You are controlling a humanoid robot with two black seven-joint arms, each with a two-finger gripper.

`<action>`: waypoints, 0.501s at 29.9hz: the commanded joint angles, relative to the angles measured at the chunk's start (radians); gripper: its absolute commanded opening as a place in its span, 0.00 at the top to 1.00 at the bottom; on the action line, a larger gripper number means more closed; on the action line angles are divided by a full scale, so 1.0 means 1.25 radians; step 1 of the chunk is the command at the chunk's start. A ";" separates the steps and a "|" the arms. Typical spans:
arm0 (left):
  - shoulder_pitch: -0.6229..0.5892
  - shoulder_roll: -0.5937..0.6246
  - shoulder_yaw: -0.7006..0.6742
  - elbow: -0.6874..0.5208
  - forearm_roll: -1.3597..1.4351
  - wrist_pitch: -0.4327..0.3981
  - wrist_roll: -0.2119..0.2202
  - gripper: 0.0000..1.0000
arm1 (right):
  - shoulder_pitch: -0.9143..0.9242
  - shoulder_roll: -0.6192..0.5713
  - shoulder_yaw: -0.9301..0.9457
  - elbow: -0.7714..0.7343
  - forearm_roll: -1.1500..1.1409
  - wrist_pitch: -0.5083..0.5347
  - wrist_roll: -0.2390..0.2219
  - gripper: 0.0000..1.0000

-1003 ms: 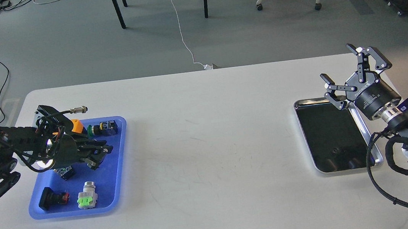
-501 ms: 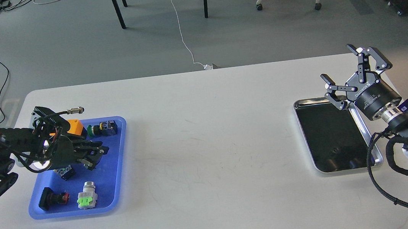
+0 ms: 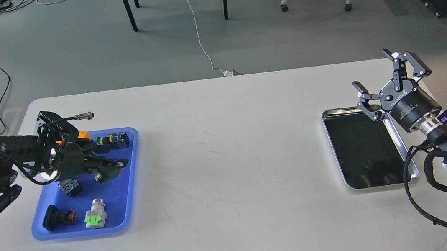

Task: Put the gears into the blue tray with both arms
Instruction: 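Raise the left gripper back above the blue tray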

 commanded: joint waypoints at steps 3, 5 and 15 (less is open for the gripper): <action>-0.009 -0.029 -0.035 -0.085 -0.046 0.002 0.000 0.10 | 0.000 0.000 0.000 0.000 -0.001 0.000 0.000 0.04; -0.008 -0.045 -0.040 -0.102 -0.212 0.016 0.000 0.07 | 0.000 -0.001 0.000 0.000 0.000 0.001 0.000 0.04; 0.114 -0.195 -0.101 -0.134 -0.947 0.190 0.000 0.02 | 0.002 -0.002 -0.005 0.004 -0.002 0.004 0.000 0.04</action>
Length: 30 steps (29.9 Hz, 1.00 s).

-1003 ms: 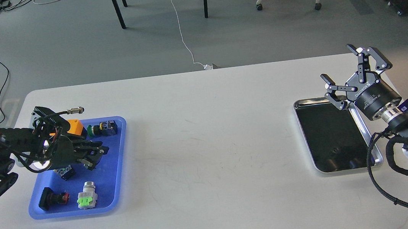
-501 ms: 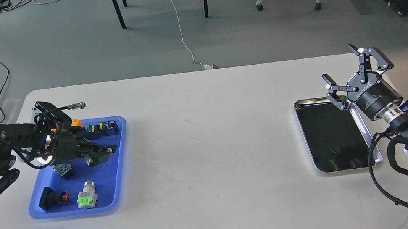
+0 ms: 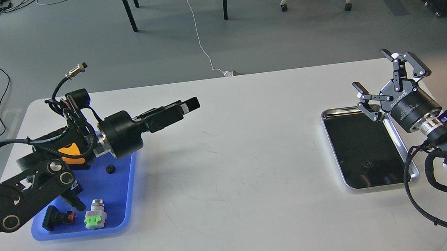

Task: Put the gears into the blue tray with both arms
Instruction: 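Raise the left gripper back above the blue tray, then lower the right gripper into the metal tray and grasp another black part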

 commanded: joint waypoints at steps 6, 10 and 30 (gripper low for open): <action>0.204 -0.186 -0.251 0.012 -0.244 0.055 0.000 0.02 | 0.002 -0.011 -0.010 0.005 -0.027 0.002 0.000 0.03; 0.260 -0.232 -0.351 0.017 -0.259 0.049 0.070 0.02 | 0.013 -0.052 -0.021 0.038 -0.158 0.004 0.000 0.03; 0.278 -0.234 -0.404 0.030 -0.383 0.041 0.139 0.02 | 0.511 -0.255 -0.542 0.184 -1.291 0.004 0.000 0.01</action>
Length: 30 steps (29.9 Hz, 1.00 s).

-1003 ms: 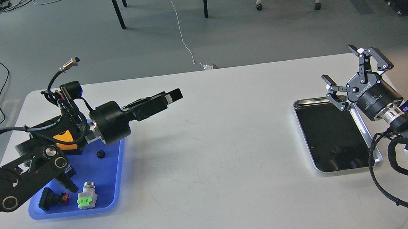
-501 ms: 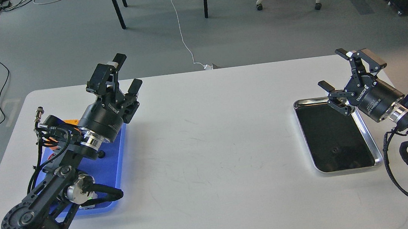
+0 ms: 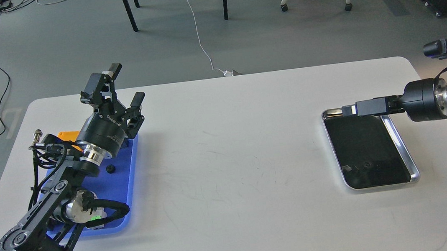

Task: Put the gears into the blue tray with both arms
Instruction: 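Lower the right gripper into the metal tray and grasp another black part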

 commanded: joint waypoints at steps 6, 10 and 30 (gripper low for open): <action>0.000 0.001 0.000 -0.004 0.000 -0.002 0.001 0.02 | 0.038 0.012 -0.116 0.024 -0.413 0.000 0.000 0.01; 0.000 0.001 0.000 -0.007 0.000 -0.008 0.001 0.02 | 0.029 0.042 -0.126 0.024 -0.436 0.000 0.000 0.03; 0.001 0.003 0.001 -0.008 0.000 -0.030 0.002 0.02 | 0.006 0.134 -0.145 -0.029 -0.433 0.000 0.000 0.36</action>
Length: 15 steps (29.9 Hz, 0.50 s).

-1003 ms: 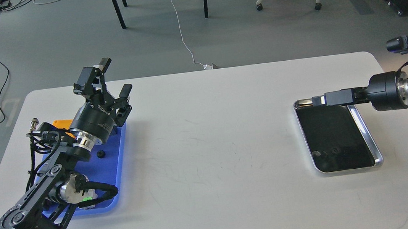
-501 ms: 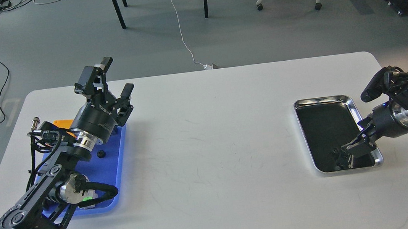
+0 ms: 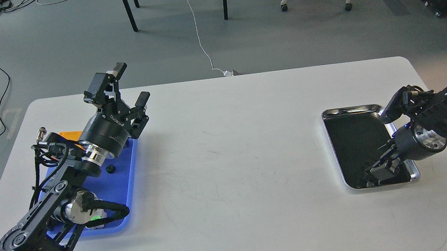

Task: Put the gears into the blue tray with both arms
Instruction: 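Lower the right gripper into the metal tray and grasp another black part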

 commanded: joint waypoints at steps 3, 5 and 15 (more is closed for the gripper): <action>0.000 0.003 -0.001 0.000 0.000 0.000 0.000 0.02 | 0.000 0.025 -0.001 -0.027 0.001 0.000 0.000 0.39; 0.000 0.003 -0.001 0.000 0.000 0.000 0.000 0.02 | 0.000 0.029 -0.001 -0.031 0.001 0.000 0.000 0.39; 0.000 0.006 -0.001 -0.001 0.000 0.000 0.000 0.02 | -0.009 0.040 -0.004 -0.034 0.001 0.000 0.000 0.50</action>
